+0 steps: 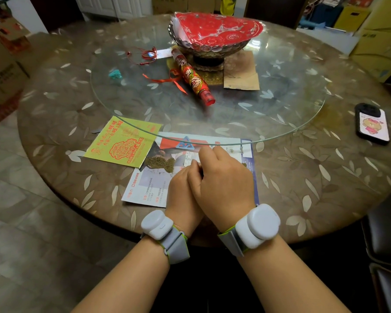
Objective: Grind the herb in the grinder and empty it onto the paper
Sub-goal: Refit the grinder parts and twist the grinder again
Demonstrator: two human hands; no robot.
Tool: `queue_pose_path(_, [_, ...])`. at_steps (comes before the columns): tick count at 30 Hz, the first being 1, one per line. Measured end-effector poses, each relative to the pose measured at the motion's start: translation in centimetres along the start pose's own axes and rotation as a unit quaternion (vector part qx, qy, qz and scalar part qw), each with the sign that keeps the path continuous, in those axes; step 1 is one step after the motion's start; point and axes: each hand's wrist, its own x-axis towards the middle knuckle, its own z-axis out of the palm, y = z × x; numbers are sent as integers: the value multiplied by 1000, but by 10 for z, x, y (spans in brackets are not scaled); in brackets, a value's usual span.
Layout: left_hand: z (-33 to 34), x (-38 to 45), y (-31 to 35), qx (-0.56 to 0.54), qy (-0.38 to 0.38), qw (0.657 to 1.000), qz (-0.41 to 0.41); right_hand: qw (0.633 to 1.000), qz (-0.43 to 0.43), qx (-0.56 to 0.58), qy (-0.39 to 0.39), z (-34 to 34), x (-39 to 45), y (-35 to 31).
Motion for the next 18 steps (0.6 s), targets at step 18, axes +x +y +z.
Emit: queue_pose_path(18, [2, 7, 4, 144, -2, 985, 93, 996, 30, 50, -62, -1, 7, 10])
